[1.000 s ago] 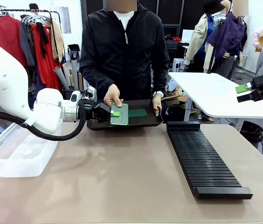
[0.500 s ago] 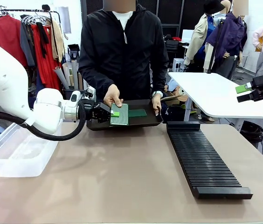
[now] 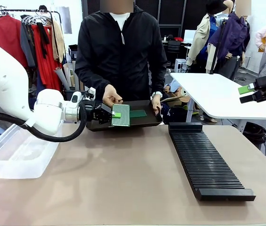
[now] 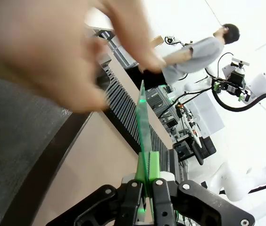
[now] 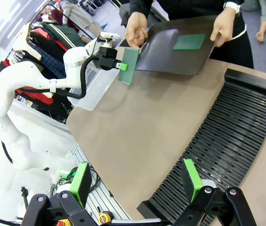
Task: Sort PCBs into racks and boxes based on the side picked up.
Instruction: If the short side of the Blank PCB is picked up, insert it into the PCB Rack ; if the long side is picked up, place it in the Organizing box.
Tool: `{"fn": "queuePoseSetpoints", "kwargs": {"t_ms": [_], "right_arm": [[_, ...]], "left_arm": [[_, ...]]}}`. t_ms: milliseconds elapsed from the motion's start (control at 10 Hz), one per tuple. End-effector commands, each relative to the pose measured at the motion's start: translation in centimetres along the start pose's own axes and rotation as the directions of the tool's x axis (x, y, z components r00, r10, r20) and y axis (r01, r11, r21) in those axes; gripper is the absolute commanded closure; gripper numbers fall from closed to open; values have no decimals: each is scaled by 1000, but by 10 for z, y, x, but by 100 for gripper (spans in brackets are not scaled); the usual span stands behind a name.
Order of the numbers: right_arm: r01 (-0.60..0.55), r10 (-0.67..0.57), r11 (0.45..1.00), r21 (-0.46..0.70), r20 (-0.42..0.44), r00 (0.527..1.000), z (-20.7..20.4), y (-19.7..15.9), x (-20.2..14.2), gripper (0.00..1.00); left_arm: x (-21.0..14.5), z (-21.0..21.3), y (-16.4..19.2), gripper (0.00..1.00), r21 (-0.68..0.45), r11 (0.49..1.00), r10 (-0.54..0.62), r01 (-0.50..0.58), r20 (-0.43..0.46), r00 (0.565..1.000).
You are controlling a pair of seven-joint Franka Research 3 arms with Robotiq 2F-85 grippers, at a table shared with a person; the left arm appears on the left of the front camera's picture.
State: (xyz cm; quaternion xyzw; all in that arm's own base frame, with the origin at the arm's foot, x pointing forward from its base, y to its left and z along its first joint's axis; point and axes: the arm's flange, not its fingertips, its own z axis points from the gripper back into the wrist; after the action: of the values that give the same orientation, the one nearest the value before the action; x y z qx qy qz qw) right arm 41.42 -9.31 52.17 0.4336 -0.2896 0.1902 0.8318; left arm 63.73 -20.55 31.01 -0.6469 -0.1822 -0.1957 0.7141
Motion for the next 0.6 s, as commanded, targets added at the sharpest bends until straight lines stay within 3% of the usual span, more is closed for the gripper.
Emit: {"fn": "queuePoseSetpoints", "kwargs": {"t_ms": [0,200,500], "right_arm": [[-5,5,1000,8,9,1000,0,1,0,0],[-5,5,1000,8,9,1000,0,1,0,0],[-5,5,1000,8,9,1000,0,1,0,0]], "left_arm": [[0,-1,0,100,1,1000,-3,3,1,1000],[0,0,0,100,0,1000,0,0,0,1000],[-14,36,-36,100,-2,999,33,-33,24,999]]}}
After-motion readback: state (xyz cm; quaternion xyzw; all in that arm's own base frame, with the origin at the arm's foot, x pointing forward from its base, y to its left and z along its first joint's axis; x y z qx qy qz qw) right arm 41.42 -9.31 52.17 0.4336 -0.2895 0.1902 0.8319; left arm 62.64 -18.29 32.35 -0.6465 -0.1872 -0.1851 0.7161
